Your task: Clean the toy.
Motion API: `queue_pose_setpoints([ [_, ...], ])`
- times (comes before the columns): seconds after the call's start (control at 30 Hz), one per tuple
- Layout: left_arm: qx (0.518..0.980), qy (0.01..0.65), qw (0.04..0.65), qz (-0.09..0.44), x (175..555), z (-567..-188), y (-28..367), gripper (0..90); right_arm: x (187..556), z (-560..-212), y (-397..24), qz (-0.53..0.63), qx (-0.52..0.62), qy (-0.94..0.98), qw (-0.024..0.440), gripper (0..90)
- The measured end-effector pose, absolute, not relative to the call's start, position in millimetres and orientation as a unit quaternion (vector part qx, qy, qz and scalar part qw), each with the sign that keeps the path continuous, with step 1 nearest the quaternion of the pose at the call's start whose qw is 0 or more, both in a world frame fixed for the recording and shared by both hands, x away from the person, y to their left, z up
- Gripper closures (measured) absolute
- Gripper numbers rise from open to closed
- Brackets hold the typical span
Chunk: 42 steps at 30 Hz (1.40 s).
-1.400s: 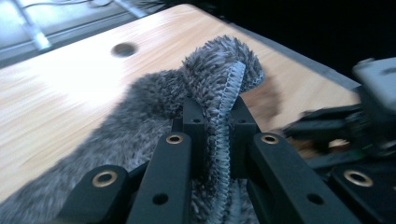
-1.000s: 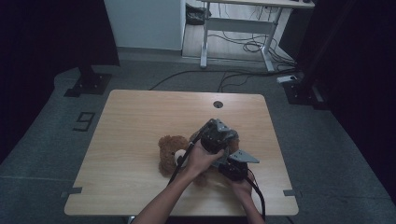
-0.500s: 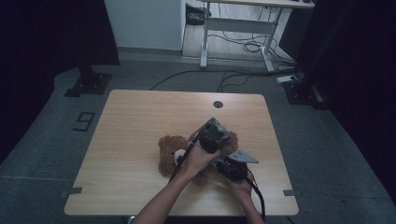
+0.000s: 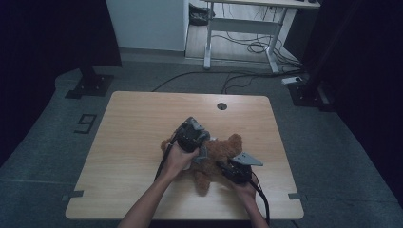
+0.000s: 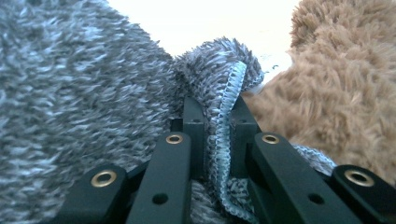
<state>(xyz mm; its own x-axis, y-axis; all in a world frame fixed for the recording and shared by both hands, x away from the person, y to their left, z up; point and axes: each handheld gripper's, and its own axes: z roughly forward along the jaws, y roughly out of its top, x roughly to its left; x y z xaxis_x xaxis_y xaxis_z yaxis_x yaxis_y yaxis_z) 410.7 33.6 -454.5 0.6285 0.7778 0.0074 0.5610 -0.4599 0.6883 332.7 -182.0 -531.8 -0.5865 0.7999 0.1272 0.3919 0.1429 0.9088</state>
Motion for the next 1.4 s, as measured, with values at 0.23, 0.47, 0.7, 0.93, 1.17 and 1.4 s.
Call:
queue_pose_setpoints([
  [0.23,0.846,0.368,0.349,0.163,405.1,-438.0,11.2,80.8,333.4,-532.0,-182.9,0.514,0.414,0.725,0.196,63.8],
  [0.47,0.863,0.319,0.359,0.160,401.7,-426.0,-48.4,80.8,332.4,-531.9,-182.8,0.514,0.415,0.725,0.196,63.4],
  [0.7,0.878,0.312,0.332,0.146,409.1,-452.7,-73.4,80.8,331.5,-531.9,-183.7,0.513,0.416,0.725,0.193,63.0],
  [0.93,0.873,0.320,0.335,0.153,408.9,-449.3,-49.9,80.9,332.1,-531.3,-181.8,0.509,0.426,0.724,0.188,63.0],
  [1.17,0.868,0.337,0.291,0.220,404.1,-441.5,-18.3,80.9,332.2,-531.7,-181.1,0.508,0.428,0.722,0.194,63.1],
  [1.4,0.858,0.367,0.287,0.217,406.8,-448.6,27.9,80.9,333.4,-531.7,-181.9,0.508,0.428,0.722,0.192,63.2],
])
